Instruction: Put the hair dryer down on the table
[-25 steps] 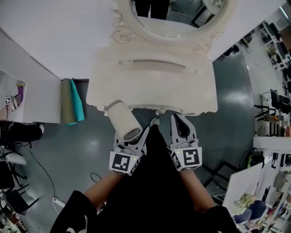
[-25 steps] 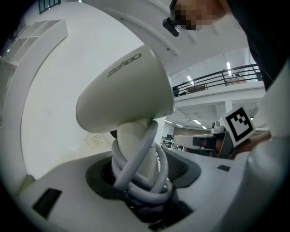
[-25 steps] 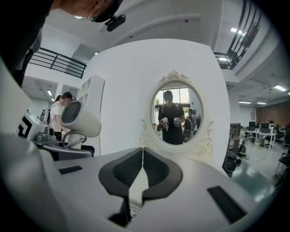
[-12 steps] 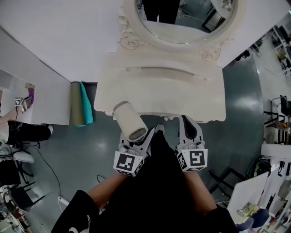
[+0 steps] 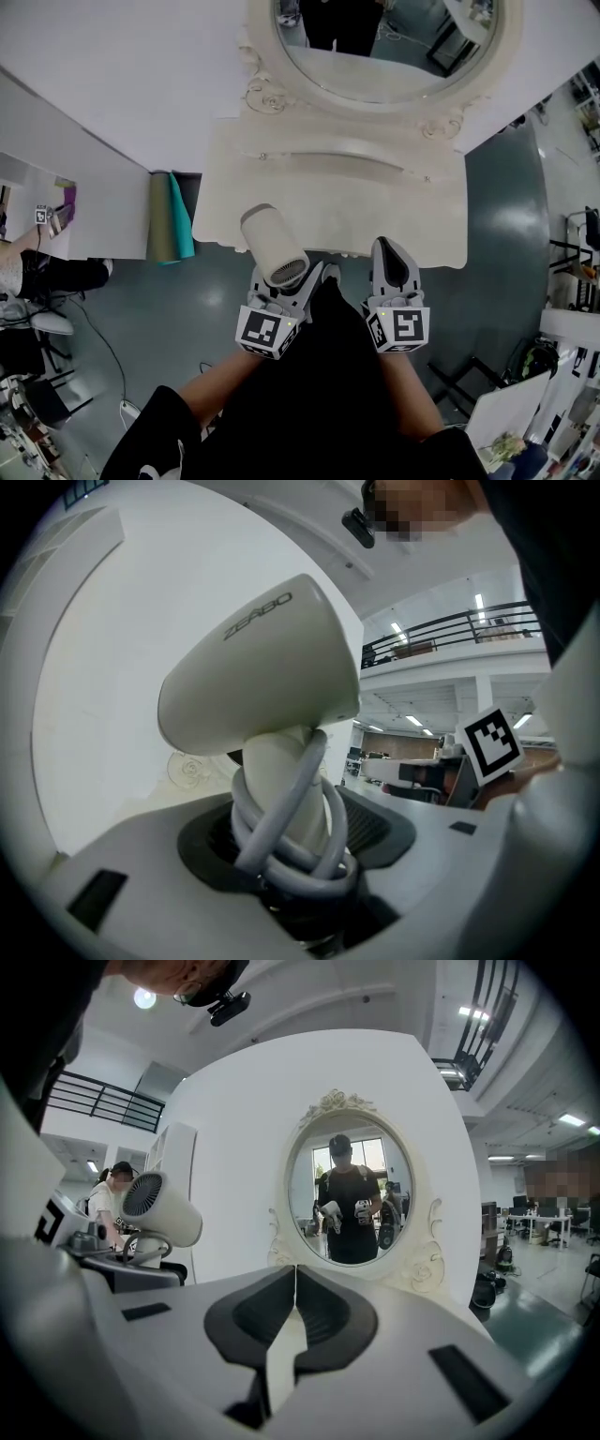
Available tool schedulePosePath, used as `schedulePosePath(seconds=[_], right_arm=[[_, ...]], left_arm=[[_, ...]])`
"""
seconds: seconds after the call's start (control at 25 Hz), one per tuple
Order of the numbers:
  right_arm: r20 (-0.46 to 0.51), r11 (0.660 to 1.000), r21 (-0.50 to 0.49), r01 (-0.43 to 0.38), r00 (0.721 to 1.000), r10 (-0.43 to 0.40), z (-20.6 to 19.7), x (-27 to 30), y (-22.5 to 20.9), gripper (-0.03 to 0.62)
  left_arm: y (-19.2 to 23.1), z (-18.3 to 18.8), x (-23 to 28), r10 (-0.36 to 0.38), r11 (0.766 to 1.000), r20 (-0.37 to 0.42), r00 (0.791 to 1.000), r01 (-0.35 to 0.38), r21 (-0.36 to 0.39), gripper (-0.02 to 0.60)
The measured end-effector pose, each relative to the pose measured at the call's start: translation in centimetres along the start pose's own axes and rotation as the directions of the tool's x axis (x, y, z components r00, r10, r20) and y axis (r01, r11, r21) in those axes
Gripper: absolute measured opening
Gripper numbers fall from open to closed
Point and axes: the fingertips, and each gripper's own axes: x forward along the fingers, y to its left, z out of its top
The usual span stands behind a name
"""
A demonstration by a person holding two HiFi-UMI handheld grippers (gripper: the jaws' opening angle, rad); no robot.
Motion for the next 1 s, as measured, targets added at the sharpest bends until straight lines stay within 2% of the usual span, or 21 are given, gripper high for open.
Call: schedulePosePath(seconds=[0.48,0.64,0.8,1.0], right_arm=[[0.003,0.999,0.032,-0.017,1.0,0.017,0.0,4.4,-6.1,0.018],[-0.001,0.998,0.051,-0.033,0.999,0.033,-0.2,5.4,-7.6,0.018],[-0.01,0.996,0.07,-0.047,0.999,0.048,-0.7,6.6,-9.1,0.018],[0.013,0.991,0.087,-0.097,0.995,0.096,-0.8,7.9,-10.4,0.018]], left_arm=[[0.2,-0.7,7.5,0.013,1.0,-0.062,0.998,-0.013,0.0,0.255],[-0.2,-0.8,9.6,0.023,0.999,-0.09,0.996,-0.02,0.041,0.255],[-0.5,-1.3,11.8,0.024,0.999,-0.121,0.992,-0.019,0.046,0.255],[-0.6,-2.5,14.2,0.038,0.994,-0.164,0.986,-0.021,0.106,0.255]])
